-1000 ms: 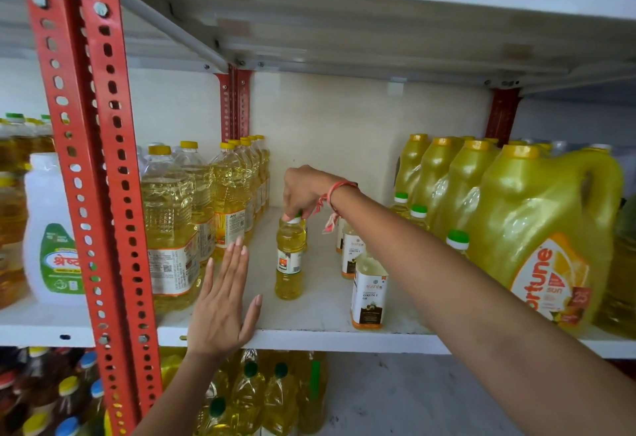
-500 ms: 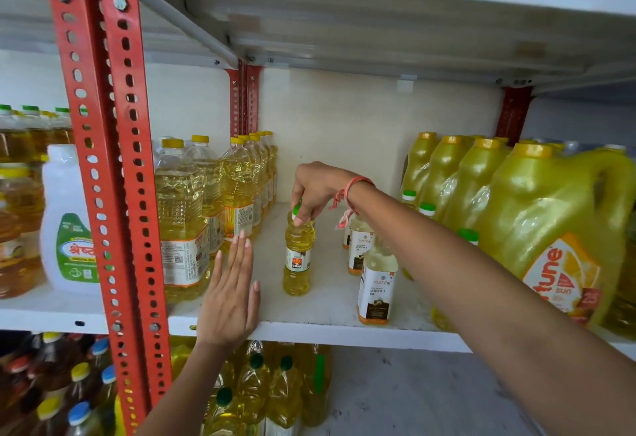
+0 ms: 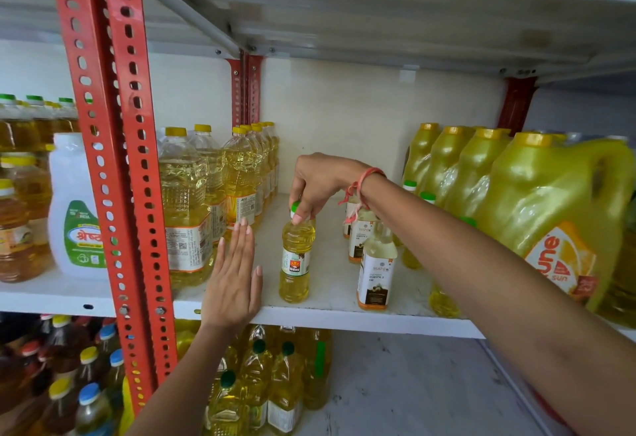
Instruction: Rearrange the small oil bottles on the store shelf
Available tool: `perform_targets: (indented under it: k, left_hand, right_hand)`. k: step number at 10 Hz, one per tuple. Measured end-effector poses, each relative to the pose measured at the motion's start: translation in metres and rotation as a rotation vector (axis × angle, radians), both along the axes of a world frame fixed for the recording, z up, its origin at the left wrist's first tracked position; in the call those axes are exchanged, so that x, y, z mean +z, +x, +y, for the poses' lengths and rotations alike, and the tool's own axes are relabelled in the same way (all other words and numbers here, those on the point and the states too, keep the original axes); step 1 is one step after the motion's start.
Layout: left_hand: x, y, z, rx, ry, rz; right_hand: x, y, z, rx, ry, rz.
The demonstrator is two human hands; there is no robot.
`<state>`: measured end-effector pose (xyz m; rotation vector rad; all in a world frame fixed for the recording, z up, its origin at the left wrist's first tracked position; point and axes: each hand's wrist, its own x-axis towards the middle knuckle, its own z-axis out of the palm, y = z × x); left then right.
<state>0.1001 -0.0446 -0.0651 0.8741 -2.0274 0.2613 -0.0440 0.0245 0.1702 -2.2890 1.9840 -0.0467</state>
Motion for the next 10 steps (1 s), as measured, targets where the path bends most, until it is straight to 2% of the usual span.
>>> perform_targets:
  k: [7, 8, 9, 10]
  left_hand:
    - [-0.001, 0.000, -0.004, -0.002, 0.010, -0.039]
    - [0.000, 0.001, -0.002, -0.033, 0.083, -0.015]
    - [0.024, -0.001, -0.008, -0.073, 0.121, 0.093]
    - [0.074, -0.007, -0.017, -0.070, 0.055, 0.104]
  right_hand:
    - [-0.004, -0.002, -0.002, -0.034, 0.008, -0.094]
    - [-0.009, -0.007, 0.001, -0.039, -0.032, -0.102]
    - [-0.005, -0.022, 0.009, -0.036, -0.199, -0.140]
    - [-0.007, -0.042, 0.017, -0.097, -0.485, -0.217]
